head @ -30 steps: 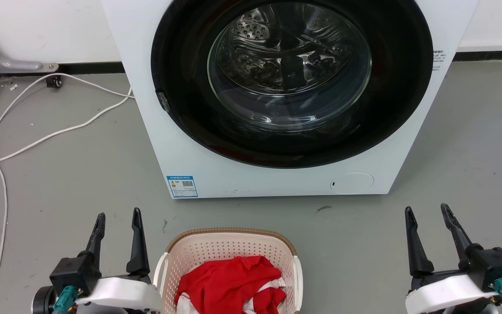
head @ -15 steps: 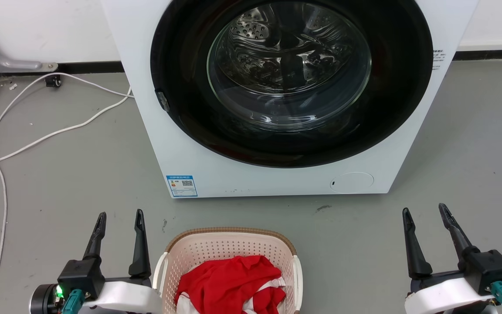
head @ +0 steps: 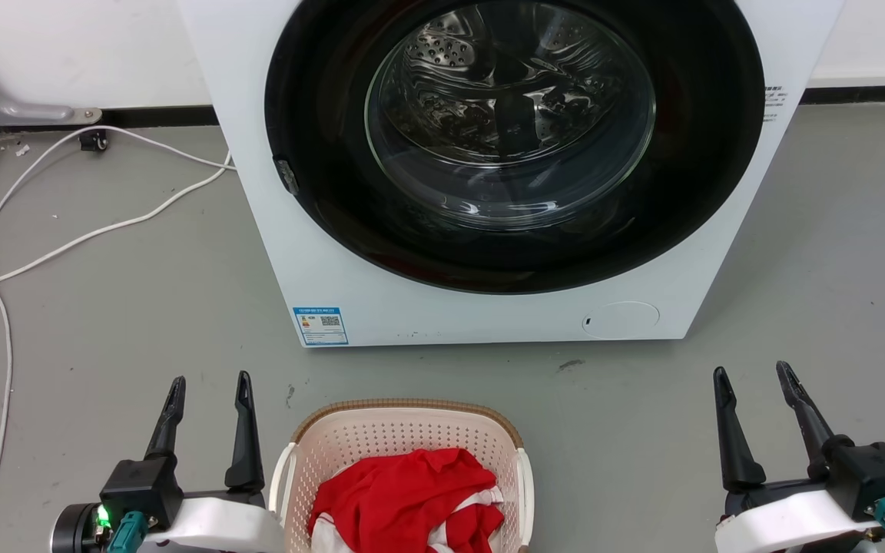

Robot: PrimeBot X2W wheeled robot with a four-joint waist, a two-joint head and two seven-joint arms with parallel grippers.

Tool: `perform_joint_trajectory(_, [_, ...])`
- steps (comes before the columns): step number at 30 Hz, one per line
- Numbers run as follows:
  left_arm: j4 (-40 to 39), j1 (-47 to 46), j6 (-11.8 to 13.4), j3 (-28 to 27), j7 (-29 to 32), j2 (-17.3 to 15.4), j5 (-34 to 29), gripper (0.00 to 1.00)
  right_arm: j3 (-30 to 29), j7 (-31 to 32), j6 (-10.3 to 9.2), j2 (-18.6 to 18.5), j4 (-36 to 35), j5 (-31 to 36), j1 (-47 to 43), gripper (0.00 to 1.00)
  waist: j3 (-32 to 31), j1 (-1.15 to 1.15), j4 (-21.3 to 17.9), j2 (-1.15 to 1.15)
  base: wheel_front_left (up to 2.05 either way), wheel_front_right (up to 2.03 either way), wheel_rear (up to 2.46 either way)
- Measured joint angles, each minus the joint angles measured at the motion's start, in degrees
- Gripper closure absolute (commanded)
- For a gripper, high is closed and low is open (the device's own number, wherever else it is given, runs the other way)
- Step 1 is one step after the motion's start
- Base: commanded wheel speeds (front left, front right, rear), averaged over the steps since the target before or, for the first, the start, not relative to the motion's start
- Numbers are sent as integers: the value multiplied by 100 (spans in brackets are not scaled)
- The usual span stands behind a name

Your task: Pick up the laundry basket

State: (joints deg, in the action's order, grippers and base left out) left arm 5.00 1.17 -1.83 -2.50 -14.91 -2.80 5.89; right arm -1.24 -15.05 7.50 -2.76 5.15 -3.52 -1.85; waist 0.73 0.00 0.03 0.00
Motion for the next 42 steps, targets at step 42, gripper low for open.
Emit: perform_joint_trajectory(42, [3953, -3091, -522, -358, -15, -826, -411, 0, 2525, -3, 1, -33, 4052, -553, 3240, 0, 2520, 1, 31, 0, 0, 0, 0])
